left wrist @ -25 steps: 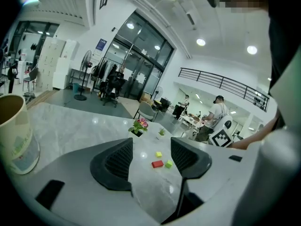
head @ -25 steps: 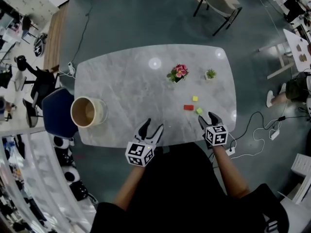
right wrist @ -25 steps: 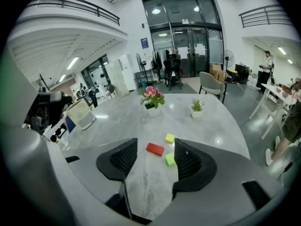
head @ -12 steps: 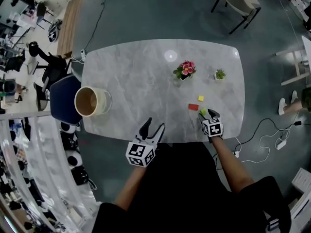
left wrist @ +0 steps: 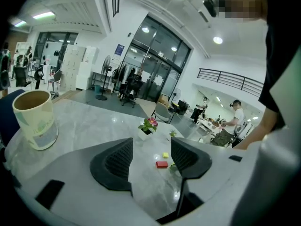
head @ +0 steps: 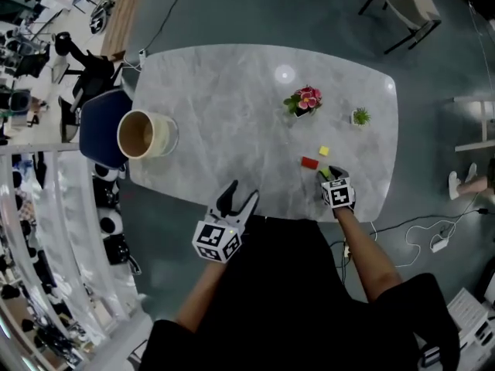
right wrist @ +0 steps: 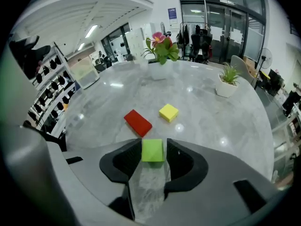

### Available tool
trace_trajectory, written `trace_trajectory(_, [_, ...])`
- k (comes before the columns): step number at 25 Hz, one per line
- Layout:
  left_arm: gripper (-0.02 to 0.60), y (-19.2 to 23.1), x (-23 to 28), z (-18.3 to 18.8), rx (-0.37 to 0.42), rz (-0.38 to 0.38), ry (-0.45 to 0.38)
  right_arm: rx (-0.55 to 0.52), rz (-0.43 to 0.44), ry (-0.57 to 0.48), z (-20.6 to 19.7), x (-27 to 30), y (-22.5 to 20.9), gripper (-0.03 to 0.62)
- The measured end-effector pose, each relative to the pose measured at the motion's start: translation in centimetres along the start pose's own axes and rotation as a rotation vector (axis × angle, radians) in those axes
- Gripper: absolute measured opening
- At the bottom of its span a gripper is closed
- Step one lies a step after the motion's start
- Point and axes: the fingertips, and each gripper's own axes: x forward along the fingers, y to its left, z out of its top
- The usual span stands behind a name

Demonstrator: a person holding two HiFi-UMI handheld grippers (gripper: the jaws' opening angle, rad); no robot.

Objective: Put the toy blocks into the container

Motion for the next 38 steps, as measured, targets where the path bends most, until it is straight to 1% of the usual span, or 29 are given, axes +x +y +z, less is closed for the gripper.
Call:
trace_trajectory(1, [0.230,0.0,-0.3,0.0,-0.004,0.003,-0.008,-0.008,0.007,0.007,0.1,0.1,0.1,0.147])
trace_trajectory(2, [0.230,0.0,-0.5,-0.1,-0.006,0.005,-0.016,-0.010,0.013,0.013,0.1,0.2,0.1,0.140])
trace_trajectory(7, [0.230,0.6,-1.4,0.1,-0.016,0.013,-0.050,-0.013,0.022,0.023,0.4,0.2,1.0,0.138])
trace_trajectory(11, [0.230,1.5,-2.2,0.2,-0.018,0.005,-0.075,-0.046,0.023,-0.003,1.7,-0.2,2.2,0.138])
trace_trajectory(16, [0.230,3.4,-3.8,0.5,-0.025,-0.013,-0.122,-0.051,0.013,-0.056,4.3,-1.6,4.5,0.137])
trace_trajectory(21, [0.230,6.9,-7.0,0.5,-0.026,-0.021,-0.143,-0.094,0.012,-0.091,7.4,-2.1,9.5,0.137])
trace_trajectory(27, [0.230,11.0,-10.7,0.6,-0.022,-0.039,-0.159,-0.158,0.001,-0.091,10.5,-1.6,15.4,0.135])
trace_trajectory(31, [0.230,13.8,-13.0,1.2,-0.018,-0.040,-0.181,-0.182,0.008,-0.105,12.6,-1.2,19.1,0.135])
trace_trajectory(38, [0.230,17.8,-15.9,2.4,-0.015,-0.034,-0.220,-0.231,0.031,-0.161,17.0,-1.0,25.0,0.133])
